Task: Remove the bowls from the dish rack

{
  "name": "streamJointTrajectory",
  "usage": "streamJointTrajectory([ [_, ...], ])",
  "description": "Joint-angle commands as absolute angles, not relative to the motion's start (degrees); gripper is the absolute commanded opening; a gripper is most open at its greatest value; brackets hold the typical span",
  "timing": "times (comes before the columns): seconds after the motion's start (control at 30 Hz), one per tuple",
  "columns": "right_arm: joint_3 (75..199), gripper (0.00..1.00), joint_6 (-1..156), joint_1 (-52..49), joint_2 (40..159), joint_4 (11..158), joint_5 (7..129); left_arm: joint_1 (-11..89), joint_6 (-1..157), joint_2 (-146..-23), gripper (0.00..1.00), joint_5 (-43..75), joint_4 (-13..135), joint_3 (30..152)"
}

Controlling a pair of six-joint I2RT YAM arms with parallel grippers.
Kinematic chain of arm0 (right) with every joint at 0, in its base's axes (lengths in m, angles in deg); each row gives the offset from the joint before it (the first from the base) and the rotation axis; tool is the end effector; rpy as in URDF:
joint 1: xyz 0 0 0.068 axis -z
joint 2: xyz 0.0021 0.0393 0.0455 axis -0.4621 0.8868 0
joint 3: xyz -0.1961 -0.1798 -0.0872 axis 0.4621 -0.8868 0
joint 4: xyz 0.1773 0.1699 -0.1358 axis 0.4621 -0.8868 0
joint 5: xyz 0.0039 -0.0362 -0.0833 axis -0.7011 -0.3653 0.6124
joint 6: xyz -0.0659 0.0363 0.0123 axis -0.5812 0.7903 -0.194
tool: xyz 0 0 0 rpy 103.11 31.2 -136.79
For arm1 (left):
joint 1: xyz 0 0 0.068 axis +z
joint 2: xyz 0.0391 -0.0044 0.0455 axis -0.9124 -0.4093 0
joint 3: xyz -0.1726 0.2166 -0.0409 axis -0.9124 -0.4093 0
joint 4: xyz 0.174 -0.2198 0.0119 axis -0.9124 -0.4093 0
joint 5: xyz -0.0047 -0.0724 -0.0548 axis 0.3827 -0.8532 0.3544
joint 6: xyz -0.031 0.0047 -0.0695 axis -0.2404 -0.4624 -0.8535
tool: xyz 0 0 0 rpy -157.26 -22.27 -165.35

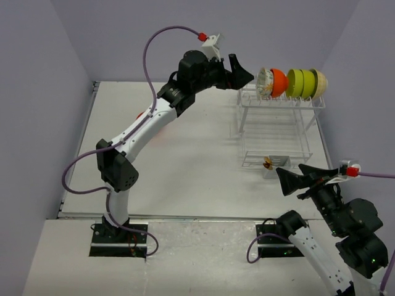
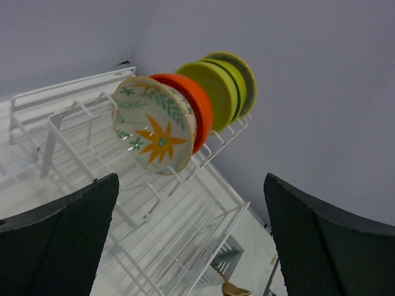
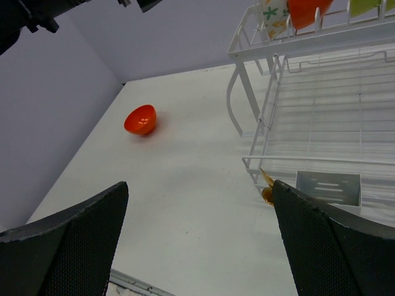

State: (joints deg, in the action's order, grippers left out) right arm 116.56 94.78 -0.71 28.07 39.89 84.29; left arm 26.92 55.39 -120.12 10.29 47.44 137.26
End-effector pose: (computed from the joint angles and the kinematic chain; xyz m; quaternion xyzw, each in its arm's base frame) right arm 0.0328 0.0067 0.3911 0.0284 0.7028 0.2669 0.6588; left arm 0.3884 -0.3335 0.4465 0.1121 0.7259 -0.4715 0.4881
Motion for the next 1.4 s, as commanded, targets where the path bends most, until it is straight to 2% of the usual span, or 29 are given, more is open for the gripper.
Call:
streamJointTrajectory([
  [0.0,116.9,0.99,95.7,-1.0,27.3,40.6,86.0,27.5,46.3,-125.5,0.98,1.0,57.7,140.5],
  [0.2,117.4,0.99,95.5,-1.0,27.0,39.8,85.8,27.5,38.6,-133.4,0.89,-5.4,67.8,145.7],
  [0.27,117.1,0.99,95.6,-1.0,27.1,39.8,85.5,27.5,35.7,-136.0,0.82,-7.8,71.7,146.7],
  [0.43,116.5,0.99,95.6,-1.0,27.3,40.2,84.3,27.5,35.0,-138.4,0.8,-7.2,73.8,147.1],
  [0.57,116.9,0.99,95.6,-1.0,27.3,40.2,84.1,27.5,33.8,-140.0,0.74,-7.3,77.5,146.4],
  [0.7,117.1,0.99,95.6,-1.0,27.2,39.9,83.9,27.5,33.3,-142.2,0.61,-6.6,78.3,148.7],
  [0.97,117.1,0.99,95.3,-1.0,27.2,39.5,83.7,27.3,32.2,-147.0,0.59,-5.6,79.0,152.9],
  [1.37,117.2,0.99,94.2,-1.0,26.9,38.1,84.7,26.3,34.4,-148.4,0.39,-5.8,81.3,152.1],
])
